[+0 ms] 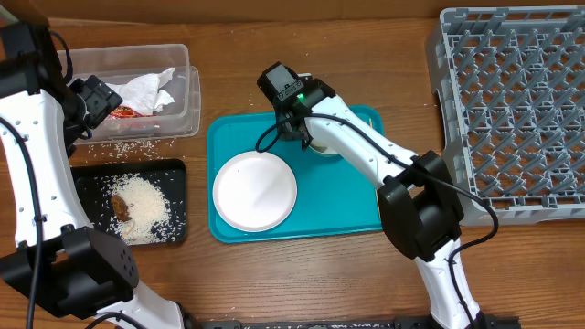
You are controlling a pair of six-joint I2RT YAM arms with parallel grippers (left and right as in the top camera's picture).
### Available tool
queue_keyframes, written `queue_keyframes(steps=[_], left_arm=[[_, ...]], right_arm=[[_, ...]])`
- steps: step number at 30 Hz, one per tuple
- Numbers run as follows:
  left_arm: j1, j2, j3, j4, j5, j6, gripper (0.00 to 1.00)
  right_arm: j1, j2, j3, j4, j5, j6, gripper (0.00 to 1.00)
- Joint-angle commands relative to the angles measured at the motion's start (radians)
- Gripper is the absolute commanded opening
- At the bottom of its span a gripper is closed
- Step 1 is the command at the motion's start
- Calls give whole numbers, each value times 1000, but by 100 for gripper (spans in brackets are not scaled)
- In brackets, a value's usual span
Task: Sort waste into correct bins and load items into the dishwasher
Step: 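Grasp the white saucer rim with the right gripper and lift, then carry the saucer into the dish rack and set it upright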
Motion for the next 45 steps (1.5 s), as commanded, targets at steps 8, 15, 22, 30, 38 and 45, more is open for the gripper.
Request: queue_keyframes(steps=[8,15,22,30,38,45], left_arm=[[-7,-13,6,1,-10,-6,100],[-7,-13,6,1,-10,-6,100],[-7,-13,6,1,-10,-6,100],[-7,-13,6,1,-10,-6,100],[-7,-13,6,1,-10,-6,100],[-7,-13,6,1,-10,-6,100]], right_arm=[[-16,-22,191,-149,23,6,4],[-95,-36,489,-361,104,-1,4],[-368,-68,785,-530,72,-89,4],[-900,-50,814,-568,-345,-159,4],[-1356,10,682,-560,-958,-362,4],[-1508,37,385,-386,-1311,-522,4]])
